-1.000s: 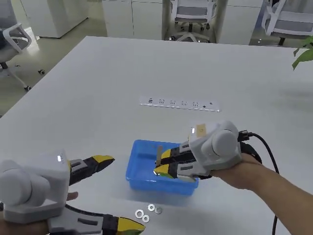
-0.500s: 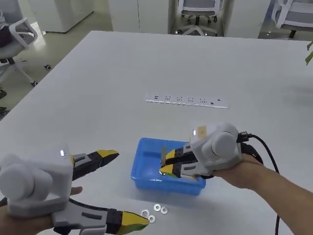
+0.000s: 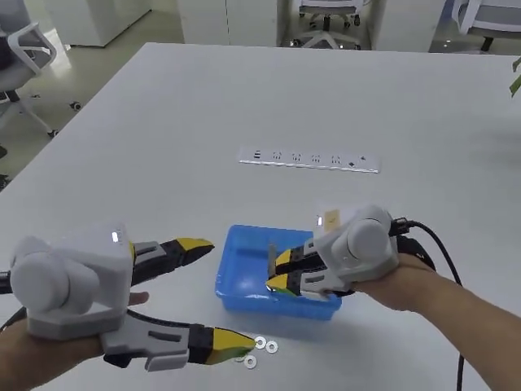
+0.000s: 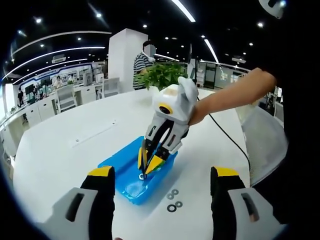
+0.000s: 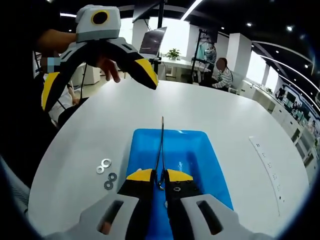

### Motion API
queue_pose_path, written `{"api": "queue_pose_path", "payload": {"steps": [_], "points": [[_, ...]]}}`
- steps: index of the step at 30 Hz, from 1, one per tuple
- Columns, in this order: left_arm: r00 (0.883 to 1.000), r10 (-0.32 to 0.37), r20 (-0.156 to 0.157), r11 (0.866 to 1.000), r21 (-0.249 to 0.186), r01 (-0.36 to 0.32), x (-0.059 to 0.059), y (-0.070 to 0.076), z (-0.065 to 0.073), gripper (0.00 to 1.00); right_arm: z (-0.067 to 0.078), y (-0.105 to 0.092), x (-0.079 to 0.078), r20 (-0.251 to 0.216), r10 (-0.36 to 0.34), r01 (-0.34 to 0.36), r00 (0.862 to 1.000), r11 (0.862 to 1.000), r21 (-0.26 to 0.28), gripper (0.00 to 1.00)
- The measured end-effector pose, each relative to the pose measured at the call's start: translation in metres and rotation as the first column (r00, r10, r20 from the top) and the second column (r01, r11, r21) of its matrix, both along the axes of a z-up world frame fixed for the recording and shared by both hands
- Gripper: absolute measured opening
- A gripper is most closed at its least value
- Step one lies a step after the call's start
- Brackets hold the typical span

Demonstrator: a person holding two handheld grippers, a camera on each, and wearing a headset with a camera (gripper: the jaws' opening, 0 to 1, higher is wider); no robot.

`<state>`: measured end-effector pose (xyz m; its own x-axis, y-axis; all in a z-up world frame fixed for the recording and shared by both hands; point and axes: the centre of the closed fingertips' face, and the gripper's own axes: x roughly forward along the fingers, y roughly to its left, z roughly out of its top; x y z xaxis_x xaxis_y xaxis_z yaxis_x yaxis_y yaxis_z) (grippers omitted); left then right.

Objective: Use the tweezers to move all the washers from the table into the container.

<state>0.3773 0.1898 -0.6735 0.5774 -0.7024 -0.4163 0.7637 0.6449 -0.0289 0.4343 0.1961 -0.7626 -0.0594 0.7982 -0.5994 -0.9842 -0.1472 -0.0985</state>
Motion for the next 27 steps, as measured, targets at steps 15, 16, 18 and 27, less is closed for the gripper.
{"api": "queue_pose_path", "payload": {"steps": [15,16,18,27], "points": [[0.997,-0.075,0.035,0.995,0.066,0.073,0.035,-0.005,0.002,0.43,0.000,0.001,-0.001,0.000,0.005,-0.005,1.000,1.000,0.001,0.10],[0.996,-0.081,0.034,0.995,0.068,0.079,0.037,-0.006,0.002,0.40,-0.001,0.001,0.000,-0.001,0.005,-0.005,1.000,1.000,0.001,0.10],[0.994,-0.101,0.042,0.991,0.093,0.097,0.040,-0.008,0.001,0.36,-0.001,0.001,0.000,-0.001,0.005,-0.005,1.000,1.000,0.002,0.10],[0.985,-0.166,0.054,0.978,0.138,0.157,0.054,-0.014,-0.009,0.23,-0.001,0.000,0.000,0.001,0.009,-0.009,1.000,1.000,0.001,0.10]]}}
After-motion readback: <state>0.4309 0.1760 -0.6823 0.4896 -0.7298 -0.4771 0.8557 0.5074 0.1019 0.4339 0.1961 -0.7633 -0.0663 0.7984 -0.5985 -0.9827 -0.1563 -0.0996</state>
